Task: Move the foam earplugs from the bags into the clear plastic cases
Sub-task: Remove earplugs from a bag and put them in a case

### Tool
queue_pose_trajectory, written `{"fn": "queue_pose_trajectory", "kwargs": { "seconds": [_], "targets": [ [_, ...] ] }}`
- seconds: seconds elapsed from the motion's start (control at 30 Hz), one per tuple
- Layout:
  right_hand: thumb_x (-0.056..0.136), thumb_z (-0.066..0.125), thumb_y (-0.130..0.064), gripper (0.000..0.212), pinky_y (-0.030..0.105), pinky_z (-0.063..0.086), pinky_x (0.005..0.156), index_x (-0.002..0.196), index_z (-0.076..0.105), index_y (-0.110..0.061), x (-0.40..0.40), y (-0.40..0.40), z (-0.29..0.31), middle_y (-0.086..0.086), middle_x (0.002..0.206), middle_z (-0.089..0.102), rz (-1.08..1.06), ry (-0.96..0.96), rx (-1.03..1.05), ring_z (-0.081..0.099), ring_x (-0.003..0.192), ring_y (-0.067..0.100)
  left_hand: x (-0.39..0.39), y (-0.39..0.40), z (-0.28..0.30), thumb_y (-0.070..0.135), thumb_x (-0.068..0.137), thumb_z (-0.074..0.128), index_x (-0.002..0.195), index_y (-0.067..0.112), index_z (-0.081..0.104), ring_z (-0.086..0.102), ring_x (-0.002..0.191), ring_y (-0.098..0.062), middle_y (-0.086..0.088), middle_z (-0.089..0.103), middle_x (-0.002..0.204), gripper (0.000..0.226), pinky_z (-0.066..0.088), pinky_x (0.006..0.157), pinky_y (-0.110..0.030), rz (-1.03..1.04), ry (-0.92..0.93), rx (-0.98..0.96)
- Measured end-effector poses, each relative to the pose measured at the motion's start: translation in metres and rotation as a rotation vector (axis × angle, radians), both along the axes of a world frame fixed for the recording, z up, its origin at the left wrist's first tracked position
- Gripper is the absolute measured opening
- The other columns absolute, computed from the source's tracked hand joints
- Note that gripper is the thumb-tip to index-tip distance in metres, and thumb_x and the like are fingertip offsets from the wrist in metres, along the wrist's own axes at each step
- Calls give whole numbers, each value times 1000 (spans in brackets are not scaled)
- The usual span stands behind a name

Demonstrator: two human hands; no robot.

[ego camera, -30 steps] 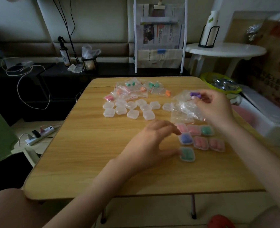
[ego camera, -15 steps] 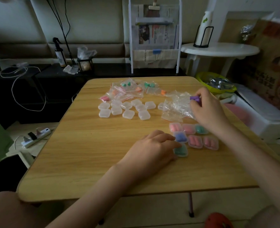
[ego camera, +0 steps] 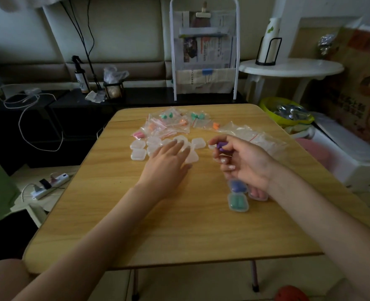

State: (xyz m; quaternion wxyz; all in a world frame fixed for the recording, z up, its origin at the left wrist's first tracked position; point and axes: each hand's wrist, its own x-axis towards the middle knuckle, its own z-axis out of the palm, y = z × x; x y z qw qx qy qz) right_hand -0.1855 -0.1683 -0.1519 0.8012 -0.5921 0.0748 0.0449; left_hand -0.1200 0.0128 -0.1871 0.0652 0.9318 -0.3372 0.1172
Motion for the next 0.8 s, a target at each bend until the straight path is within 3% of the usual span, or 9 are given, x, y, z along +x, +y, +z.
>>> {"fn": "queue_pose_trajectory", "kwargs": {
  "seconds": [0.17, 0.33, 0.43, 0.57, 0.67, 0.8],
  "targets": [
    [86, 28, 1, 26, 18, 26, 43, 87, 53, -5, 8, 6, -2, 4, 69, 44, 11, 60, 157, 34, 55, 10, 9, 8, -13, 39, 100, 35, 149, 27, 25, 8, 146, -12, 3, 19, 157, 51, 5, 117, -32, -18, 59, -52],
    [93, 36, -23, 25, 19, 27, 43, 80, 52, -9, 14, 8, -5, 2, 67, 44, 35, 77, 58, 35, 54, 10, 5, 4, -10, 39, 95, 49, 134, 20, 44, 14, 145, -12, 2, 25, 156, 44, 12, 116, -31, -49, 104, -158],
    [98, 39, -21, 25, 18, 28, 42, 79, 51, -10, 13, 8, -9, 1, 67, 44, 5, 85, -2, 38, 51, 9, 1, 0, -9, 39, 92, 56, 130, 15, 46, 26, 141, -17, -3, 36, 150, 46, 23, 113, -31, -47, 165, -205],
    [101, 38, -14, 24, 19, 30, 46, 83, 54, -7, 11, 12, -11, 2, 68, 46, -13, 53, -39, 41, 52, 9, -3, -3, -10, 33, 88, 62, 110, 14, 50, 51, 112, -22, -5, 57, 119, 31, 43, 91, -34, -61, 181, -274],
    [99, 38, -2, 22, 18, 33, 49, 97, 60, -2, 11, 14, -11, 4, 78, 52, -25, -20, -182, 45, 60, 8, -4, -1, -12, 23, 86, 65, 108, 13, 48, 57, 98, -27, -8, 60, 110, 29, 46, 81, -38, -90, 168, -414],
    [97, 34, 2, 35, 12, 32, 43, 107, 64, -13, 10, 17, -13, 1, 77, 53, -89, -137, -655, 43, 57, 7, -7, 1, -9, 11, 79, 70, 109, 9, 50, 59, 92, -21, -5, 61, 109, 36, 51, 76, -39, -105, 71, -645]
  ]
}}
